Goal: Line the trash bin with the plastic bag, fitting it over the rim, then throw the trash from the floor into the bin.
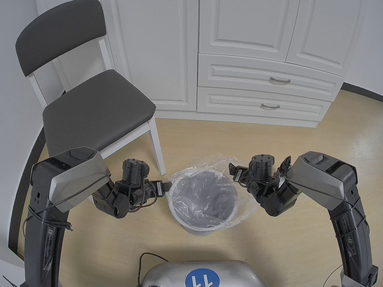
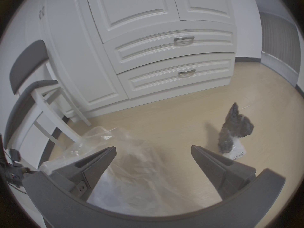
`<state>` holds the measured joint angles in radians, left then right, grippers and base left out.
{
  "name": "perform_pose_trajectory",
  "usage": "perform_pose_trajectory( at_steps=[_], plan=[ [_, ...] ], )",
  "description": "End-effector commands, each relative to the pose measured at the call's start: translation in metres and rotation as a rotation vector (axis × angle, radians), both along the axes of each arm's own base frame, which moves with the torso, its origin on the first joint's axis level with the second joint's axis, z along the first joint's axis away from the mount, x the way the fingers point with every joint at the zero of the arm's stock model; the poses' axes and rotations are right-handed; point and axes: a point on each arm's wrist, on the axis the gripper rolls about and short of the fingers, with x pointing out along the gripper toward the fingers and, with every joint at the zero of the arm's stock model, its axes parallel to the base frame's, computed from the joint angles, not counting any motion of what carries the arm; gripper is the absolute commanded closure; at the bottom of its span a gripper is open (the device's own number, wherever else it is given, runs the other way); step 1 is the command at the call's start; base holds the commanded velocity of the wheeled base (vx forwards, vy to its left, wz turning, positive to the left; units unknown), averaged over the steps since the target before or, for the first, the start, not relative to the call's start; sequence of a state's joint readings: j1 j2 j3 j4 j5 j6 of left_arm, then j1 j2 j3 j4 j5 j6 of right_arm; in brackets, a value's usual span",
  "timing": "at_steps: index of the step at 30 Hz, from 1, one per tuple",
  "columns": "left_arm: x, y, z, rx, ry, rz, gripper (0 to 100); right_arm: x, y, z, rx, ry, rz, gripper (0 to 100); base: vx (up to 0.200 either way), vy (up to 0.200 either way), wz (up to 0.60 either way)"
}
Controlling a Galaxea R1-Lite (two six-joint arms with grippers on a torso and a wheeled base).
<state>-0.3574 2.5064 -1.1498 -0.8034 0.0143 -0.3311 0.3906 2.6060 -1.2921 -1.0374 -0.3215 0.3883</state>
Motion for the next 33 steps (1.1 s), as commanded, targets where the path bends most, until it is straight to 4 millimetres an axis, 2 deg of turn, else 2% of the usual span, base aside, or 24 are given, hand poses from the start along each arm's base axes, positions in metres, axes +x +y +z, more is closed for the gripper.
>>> perform_pose_trajectory(
  at_steps=[1,9,20,25,33],
  plan=[
    [0.015,0.012,-0.003,-0.013,-0.006,0.050,0,0.001,0.011,-0.014,0.039,0.002,0.022,0,0.000,0.000,0.00],
    [0.025,0.020,-0.008,-0.010,0.004,0.075,0,0.005,0.009,-0.004,0.070,-0.051,0.012,0,0.000,0.000,0.00],
    [0.027,0.022,-0.012,-0.005,0.013,0.080,0,0.020,0.000,-0.010,0.077,-0.073,-0.021,0,0.000,0.000,0.00],
    [0.027,0.022,-0.014,-0.003,0.019,0.080,0,0.033,-0.010,-0.026,0.074,-0.068,-0.054,0,0.000,0.000,0.00],
    [0.029,0.022,-0.019,-0.003,0.019,0.082,0,0.035,-0.013,-0.040,0.048,-0.002,-0.065,0,0.000,0.000,0.00]
  ],
)
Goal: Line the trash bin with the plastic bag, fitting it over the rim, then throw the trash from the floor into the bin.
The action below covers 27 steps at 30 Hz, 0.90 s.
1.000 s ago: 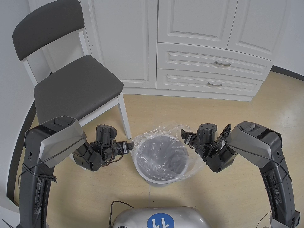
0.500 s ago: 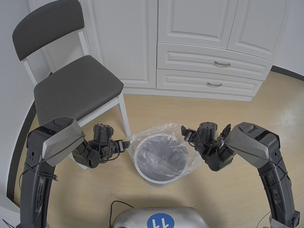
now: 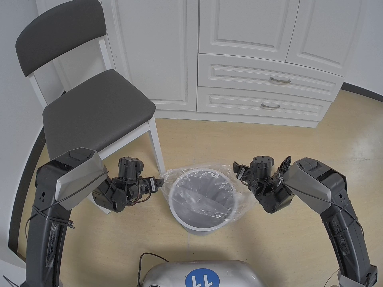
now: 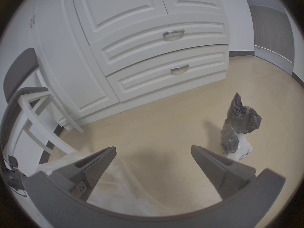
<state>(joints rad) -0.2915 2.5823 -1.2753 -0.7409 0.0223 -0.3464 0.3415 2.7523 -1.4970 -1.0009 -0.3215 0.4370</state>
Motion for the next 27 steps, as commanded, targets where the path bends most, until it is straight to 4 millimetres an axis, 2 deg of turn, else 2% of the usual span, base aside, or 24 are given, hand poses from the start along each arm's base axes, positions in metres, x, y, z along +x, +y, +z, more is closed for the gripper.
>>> perform_pose_trajectory(
  at_steps=[1,10,14,18,23,27],
  plan=[
    [0.001,0.000,-0.004,0.001,0.004,0.001,0,0.000,-0.001,-0.010,-0.006,0.017,-0.003,0,0.000,0.000,0.00],
    [-0.004,0.002,-0.009,0.034,0.084,-0.002,0,-0.002,-0.001,-0.020,-0.027,0.075,-0.002,0,0.000,0.000,0.00],
    [-0.009,0.004,-0.001,0.053,0.127,-0.007,0,-0.004,-0.002,-0.021,-0.035,0.087,0.000,0,0.000,0.000,0.00],
    [-0.021,0.014,0.013,0.101,0.135,-0.045,0,-0.007,-0.004,-0.018,-0.045,0.106,-0.001,0,0.000,0.000,0.00],
    [-0.039,0.017,0.032,0.121,0.138,-0.124,0,-0.014,-0.008,-0.011,-0.056,0.127,0.009,0,0.000,0.000,0.00],
    [-0.060,0.023,0.034,0.197,0.194,-0.246,0,-0.023,-0.013,-0.006,-0.111,0.150,0.021,0,0.000,0.000,0.00]
  ],
)
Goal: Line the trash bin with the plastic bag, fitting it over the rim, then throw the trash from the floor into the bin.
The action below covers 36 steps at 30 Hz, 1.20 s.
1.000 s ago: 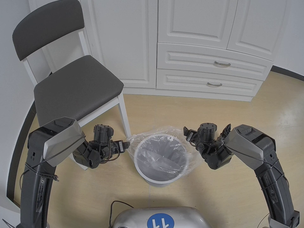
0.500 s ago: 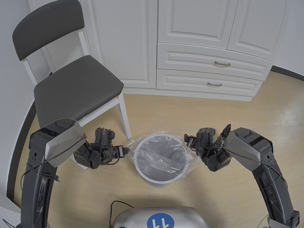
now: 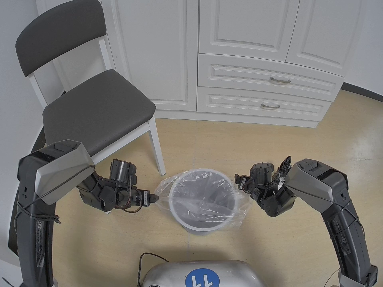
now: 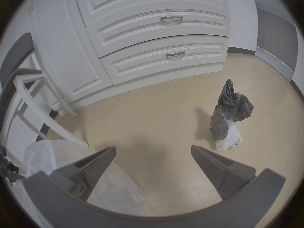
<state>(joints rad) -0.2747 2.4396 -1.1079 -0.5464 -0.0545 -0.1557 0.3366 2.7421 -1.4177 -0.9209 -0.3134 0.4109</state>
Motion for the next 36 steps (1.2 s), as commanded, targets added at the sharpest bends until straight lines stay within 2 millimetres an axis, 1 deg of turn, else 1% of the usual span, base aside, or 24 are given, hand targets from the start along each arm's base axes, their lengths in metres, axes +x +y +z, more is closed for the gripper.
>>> perform_pose_trajectory(
  at_steps=[1,2,4,5,6,8,10,12,13,14,15,19,20,23,28,33,36],
  plan=[
    [-0.021,0.006,0.019,0.036,0.022,-0.089,0,-0.008,-0.005,0.014,-0.041,0.011,0.016,0,0.000,0.000,0.00],
    [-0.027,0.008,0.019,0.059,0.040,-0.123,0,-0.011,-0.008,0.018,-0.065,0.011,0.022,0,0.000,0.000,0.00],
    [-0.029,0.009,0.019,0.067,0.040,-0.141,0,-0.012,-0.010,0.027,-0.071,-0.002,0.020,0,0.000,0.000,0.00],
    [-0.029,0.009,0.019,0.067,0.040,-0.141,0,-0.012,-0.011,0.028,-0.071,-0.004,0.018,0,0.000,0.000,0.00],
    [-0.027,0.008,0.020,0.060,0.027,-0.138,0,-0.013,-0.012,0.038,-0.065,-0.021,0.019,0,0.000,0.000,0.00],
    [-0.026,0.008,0.021,0.055,0.020,-0.135,0,-0.015,-0.011,0.050,-0.059,-0.040,0.020,0,0.000,0.000,0.00],
    [-0.025,0.008,0.021,0.055,0.019,-0.135,0,-0.020,-0.006,0.061,-0.050,-0.052,0.032,0,0.000,0.000,0.00],
    [-0.025,0.007,0.021,0.054,0.014,-0.135,0,-0.024,-0.002,0.065,-0.048,-0.054,0.040,0,0.000,0.000,0.00],
    [-0.025,0.007,0.019,0.054,0.016,-0.136,0,-0.031,0.006,0.066,-0.049,-0.050,0.064,0,0.000,0.000,0.00],
    [-0.025,0.006,0.018,0.056,0.017,-0.137,0,-0.032,0.009,0.067,-0.047,-0.052,0.069,0,0.000,0.000,0.00],
    [-0.026,0.006,0.015,0.060,0.032,-0.140,0,-0.041,0.019,0.065,-0.050,-0.048,0.099,0,0.000,0.000,0.00],
    [-0.030,0.005,0.011,0.069,0.057,-0.152,0,-0.063,0.045,0.061,-0.053,-0.050,0.173,0,0.000,0.000,0.00],
    [-0.030,0.005,0.011,0.070,0.056,-0.154,0,-0.064,0.047,0.061,-0.053,-0.050,0.176,0,0.000,0.000,0.00],
    [-0.039,0.005,0.010,0.074,0.081,-0.179,0,-0.088,0.065,0.059,-0.068,-0.020,0.241,0,0.000,0.000,0.00],
    [-0.053,0.011,0.016,0.101,0.127,-0.295,0,-0.111,0.072,0.050,-0.143,0.035,0.307,0,0.000,0.000,0.00],
    [-0.056,0.012,0.018,0.108,0.154,-0.311,0,-0.119,0.069,0.040,-0.212,0.079,0.334,0,0.000,0.000,0.00],
    [-0.056,0.012,0.018,0.107,0.153,-0.310,0,-0.124,0.065,0.038,-0.249,0.118,0.344,0,0.000,0.000,0.00]
  ],
)
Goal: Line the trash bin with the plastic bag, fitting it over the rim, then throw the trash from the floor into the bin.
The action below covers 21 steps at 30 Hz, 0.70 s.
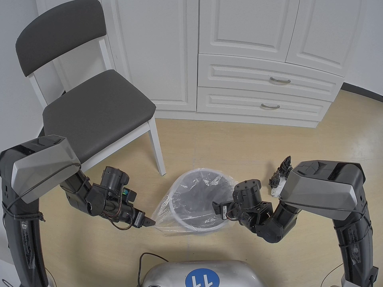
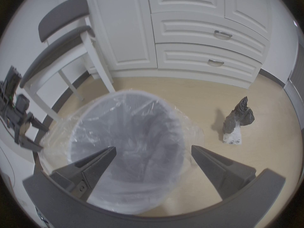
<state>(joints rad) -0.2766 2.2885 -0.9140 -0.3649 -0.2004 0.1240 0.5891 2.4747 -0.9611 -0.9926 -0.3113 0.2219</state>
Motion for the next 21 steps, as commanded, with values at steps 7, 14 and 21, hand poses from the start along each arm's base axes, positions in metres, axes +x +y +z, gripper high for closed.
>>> perform_pose_trajectory(
  at_steps=[7,14,21],
  plan=[
    [0.001,0.000,0.002,-0.005,-0.015,0.000,0,-0.022,-0.022,0.009,-0.136,0.066,0.060,0,0.000,0.000,0.00],
    [0.003,-0.001,-0.004,0.000,-0.002,0.001,0,-0.035,-0.029,-0.007,-0.214,0.135,0.131,0,0.000,0.000,0.00],
    [0.007,-0.003,-0.016,0.012,0.013,0.004,0,-0.032,-0.027,-0.036,-0.245,0.183,0.139,0,0.000,0.000,0.00]
  ],
)
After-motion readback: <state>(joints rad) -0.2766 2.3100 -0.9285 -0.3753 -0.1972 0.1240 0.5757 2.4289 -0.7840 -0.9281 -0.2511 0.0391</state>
